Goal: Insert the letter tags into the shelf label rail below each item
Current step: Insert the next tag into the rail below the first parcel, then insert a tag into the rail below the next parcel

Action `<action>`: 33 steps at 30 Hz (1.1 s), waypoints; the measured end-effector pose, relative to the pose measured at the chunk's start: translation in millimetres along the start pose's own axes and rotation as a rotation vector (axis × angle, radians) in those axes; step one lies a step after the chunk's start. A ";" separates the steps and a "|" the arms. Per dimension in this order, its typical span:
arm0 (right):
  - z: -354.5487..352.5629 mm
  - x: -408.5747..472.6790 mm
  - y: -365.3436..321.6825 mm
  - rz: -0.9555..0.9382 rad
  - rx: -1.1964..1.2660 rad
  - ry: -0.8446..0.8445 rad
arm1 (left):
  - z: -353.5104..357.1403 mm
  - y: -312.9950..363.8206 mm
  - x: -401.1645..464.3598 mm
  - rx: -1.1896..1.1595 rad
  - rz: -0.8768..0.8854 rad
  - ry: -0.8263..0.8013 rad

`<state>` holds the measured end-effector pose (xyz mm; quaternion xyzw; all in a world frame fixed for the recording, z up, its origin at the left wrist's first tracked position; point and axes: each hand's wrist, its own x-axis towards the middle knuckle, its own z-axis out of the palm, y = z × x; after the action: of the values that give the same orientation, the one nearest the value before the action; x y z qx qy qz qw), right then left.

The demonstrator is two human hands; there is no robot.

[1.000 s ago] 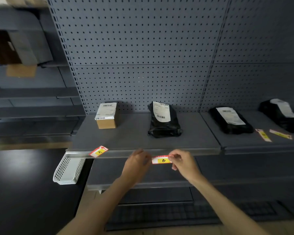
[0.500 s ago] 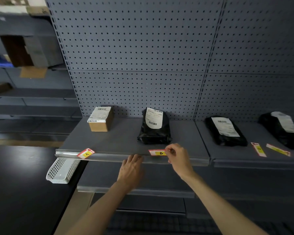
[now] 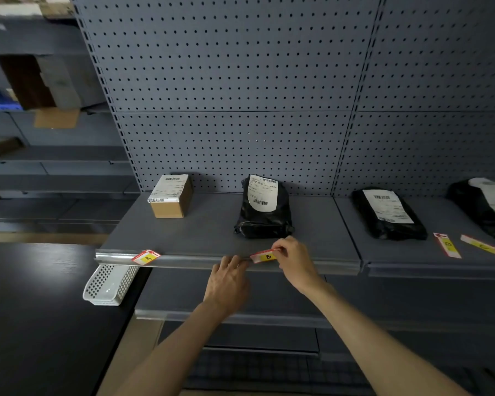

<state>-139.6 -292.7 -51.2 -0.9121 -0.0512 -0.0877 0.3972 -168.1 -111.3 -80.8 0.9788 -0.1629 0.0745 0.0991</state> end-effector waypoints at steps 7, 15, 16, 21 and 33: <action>12.0 6.0 -0.8 -0.051 -0.211 -0.085 | -1.4 -3.3 2.5 -0.015 0.001 -0.034; -3.7 2.6 -2.8 -0.097 -0.269 -0.064 | -13.5 -2.8 18.7 0.007 0.030 -0.078; -10.7 1.0 -1.7 -0.105 -0.282 -0.062 | -16.7 -0.9 22.4 -0.005 0.034 -0.068; -58.8 -14.2 12.6 -0.153 -0.421 0.011 | -34.2 29.1 45.8 -0.068 0.042 0.033; -230.5 -63.6 131.4 -0.045 -0.518 0.108 | -23.5 227.5 99.1 -0.087 0.156 0.108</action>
<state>-207.9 -552.5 -3.7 -0.9760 -0.0262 -0.1551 0.1507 -153.9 -347.2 -1.8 0.9525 -0.2361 0.1277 0.1440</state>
